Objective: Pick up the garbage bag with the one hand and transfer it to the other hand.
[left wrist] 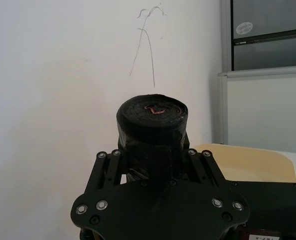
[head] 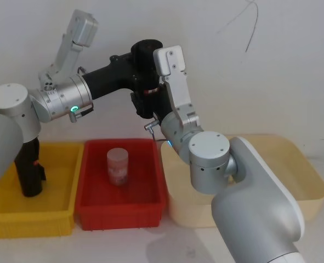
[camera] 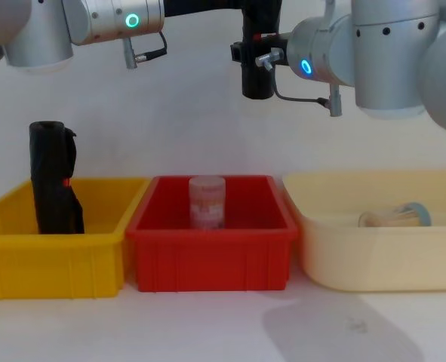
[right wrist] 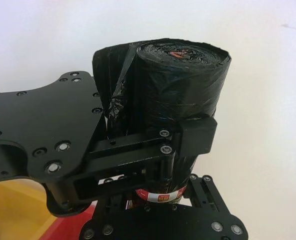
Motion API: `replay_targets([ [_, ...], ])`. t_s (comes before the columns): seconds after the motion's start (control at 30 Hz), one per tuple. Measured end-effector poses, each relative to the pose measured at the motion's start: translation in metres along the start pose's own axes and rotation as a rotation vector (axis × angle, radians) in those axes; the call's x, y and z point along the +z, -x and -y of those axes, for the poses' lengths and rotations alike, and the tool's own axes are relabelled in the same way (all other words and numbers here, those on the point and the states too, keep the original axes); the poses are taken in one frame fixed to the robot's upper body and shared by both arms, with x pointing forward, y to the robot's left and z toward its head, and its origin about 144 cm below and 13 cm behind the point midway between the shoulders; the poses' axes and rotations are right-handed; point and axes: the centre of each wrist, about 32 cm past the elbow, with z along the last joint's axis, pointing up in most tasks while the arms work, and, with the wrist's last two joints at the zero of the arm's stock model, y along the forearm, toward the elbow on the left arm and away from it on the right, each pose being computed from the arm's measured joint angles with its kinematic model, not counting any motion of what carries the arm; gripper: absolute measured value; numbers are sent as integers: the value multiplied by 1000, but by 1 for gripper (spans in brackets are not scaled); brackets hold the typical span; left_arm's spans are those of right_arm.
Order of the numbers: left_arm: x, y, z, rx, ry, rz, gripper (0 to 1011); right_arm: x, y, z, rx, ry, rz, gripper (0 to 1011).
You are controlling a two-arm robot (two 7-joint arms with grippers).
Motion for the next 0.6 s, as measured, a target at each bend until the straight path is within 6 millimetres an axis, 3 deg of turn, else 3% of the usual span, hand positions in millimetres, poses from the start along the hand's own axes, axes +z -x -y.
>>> replay_targets([
  [0.13, 0, 0, 0, -1, 0, 0, 575, 0, 1, 0, 2, 0, 1, 499],
  [0.6, 0, 0, 0, 0, 0, 0, 991, 1, 0, 0, -7, -3, 0, 499],
])
